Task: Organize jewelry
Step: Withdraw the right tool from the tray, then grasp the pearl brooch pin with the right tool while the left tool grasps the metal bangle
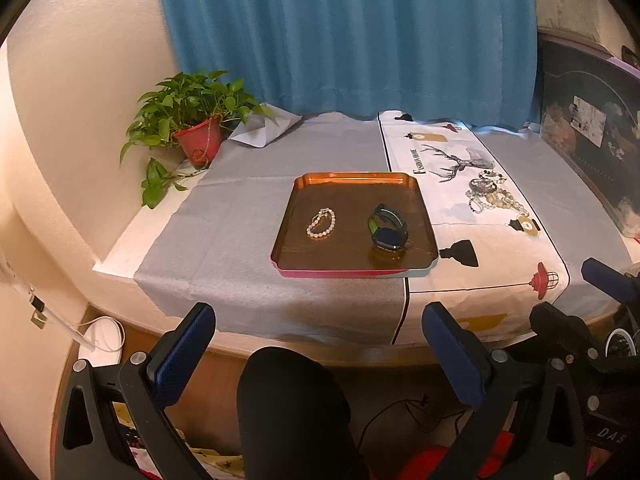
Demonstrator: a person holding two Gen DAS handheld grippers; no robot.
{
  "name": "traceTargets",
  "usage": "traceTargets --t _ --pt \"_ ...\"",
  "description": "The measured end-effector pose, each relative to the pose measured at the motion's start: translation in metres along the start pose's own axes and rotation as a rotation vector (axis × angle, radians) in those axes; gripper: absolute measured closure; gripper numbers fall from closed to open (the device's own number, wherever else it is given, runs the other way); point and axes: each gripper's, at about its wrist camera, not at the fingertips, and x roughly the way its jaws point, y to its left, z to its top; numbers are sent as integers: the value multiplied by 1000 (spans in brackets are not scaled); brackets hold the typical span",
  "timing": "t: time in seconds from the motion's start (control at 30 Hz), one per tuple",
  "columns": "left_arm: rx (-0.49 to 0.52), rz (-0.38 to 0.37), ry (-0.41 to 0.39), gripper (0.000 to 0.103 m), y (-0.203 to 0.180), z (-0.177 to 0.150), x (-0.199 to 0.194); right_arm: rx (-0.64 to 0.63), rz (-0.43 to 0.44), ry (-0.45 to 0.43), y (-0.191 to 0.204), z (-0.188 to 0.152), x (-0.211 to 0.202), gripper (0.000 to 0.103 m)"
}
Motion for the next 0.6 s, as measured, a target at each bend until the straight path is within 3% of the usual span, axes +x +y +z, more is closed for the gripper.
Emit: traceTargets --t 0.27,0.6 --pt "16 -3 33 0 -13 6 21 52 -42 -9 -28 -1 12 14" --pt "62 -98 103 0 -60 48 69 154 -256 8 -146 9 37 14"
